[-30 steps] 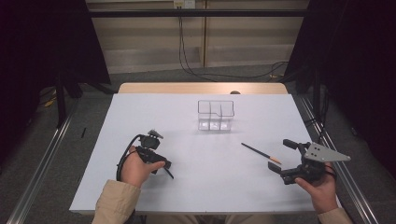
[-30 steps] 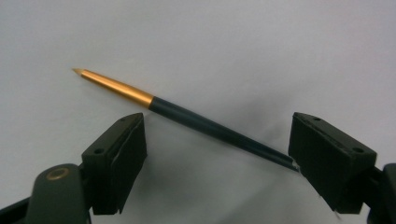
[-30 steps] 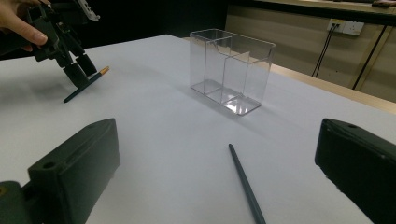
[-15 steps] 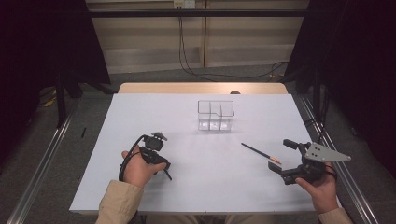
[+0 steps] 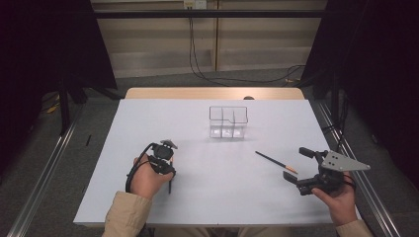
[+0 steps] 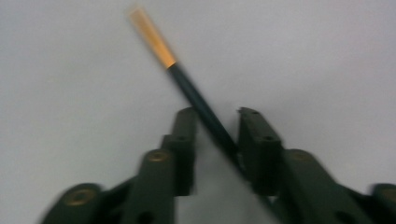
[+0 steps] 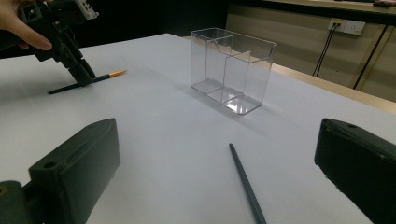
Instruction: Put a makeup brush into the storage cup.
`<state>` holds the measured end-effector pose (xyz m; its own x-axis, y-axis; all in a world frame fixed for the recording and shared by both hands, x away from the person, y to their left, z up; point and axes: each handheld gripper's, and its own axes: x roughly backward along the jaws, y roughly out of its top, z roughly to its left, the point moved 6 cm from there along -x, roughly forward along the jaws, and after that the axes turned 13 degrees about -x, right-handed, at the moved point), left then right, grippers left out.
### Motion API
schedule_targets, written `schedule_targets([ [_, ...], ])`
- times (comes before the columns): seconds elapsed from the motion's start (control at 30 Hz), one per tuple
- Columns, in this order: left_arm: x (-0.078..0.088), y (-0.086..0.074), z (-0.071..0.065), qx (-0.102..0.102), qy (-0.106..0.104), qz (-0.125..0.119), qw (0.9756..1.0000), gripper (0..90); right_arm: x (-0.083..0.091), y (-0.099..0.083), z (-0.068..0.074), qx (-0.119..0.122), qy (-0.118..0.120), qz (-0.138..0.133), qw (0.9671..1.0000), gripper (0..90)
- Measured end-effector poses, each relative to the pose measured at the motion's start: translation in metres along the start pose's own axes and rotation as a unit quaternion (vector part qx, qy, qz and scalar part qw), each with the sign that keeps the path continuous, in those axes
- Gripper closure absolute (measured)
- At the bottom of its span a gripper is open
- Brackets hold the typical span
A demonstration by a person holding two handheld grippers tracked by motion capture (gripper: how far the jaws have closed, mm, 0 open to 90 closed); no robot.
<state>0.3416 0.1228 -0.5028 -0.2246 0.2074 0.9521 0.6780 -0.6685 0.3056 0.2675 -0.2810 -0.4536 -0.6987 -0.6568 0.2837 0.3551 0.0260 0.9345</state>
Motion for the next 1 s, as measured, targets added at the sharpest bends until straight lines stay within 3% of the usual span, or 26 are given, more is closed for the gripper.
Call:
schedule_targets([
  [0.1,0.0004,0.0007,-0.0005,-0.001,-0.005,0.009,0.9999,83.0,0.0003,-0.0001,-0.0009,-0.001,0.000,0.000,1.0000,0.0],
  [0.2,0.0006,0.0008,-0.0008,-0.001,-0.008,0.012,0.9999,83.8,0.0002,-0.0002,-0.0012,-0.002,0.000,-0.001,1.0000,0.0],
  [0.27,0.0009,0.0010,-0.0011,0.003,-0.014,0.010,0.9999,83.3,0.0003,0.0000,-0.0009,-0.002,0.000,-0.002,1.0000,0.0],
  [0.33,0.0008,0.0010,-0.0026,0.006,-0.021,0.005,0.9998,76.5,-0.0001,-0.0004,-0.0004,-0.001,0.001,0.001,1.0000,0.0],
  [0.5,0.0039,-0.0046,-0.0039,0.004,-0.030,0.019,0.9994,74.3,-0.0014,-0.0013,0.0004,0.000,0.003,0.003,1.0000,0.0],
  [0.77,0.0037,-0.0062,-0.0052,-0.016,-0.017,0.047,0.9986,78.1,-0.0017,-0.0008,0.0005,0.001,0.001,0.002,1.0000,0.0],
  [0.87,0.0017,-0.0024,-0.0068,-0.011,-0.007,0.068,0.9976,78.5,-0.0018,0.0000,0.0017,0.001,0.001,0.001,1.0000,0.0],
  [1.0,0.0011,-0.0011,-0.0065,-0.016,-0.008,0.079,0.9967,79.0,-0.0016,-0.0003,0.0020,0.002,0.001,0.002,1.0000,0.0],
])
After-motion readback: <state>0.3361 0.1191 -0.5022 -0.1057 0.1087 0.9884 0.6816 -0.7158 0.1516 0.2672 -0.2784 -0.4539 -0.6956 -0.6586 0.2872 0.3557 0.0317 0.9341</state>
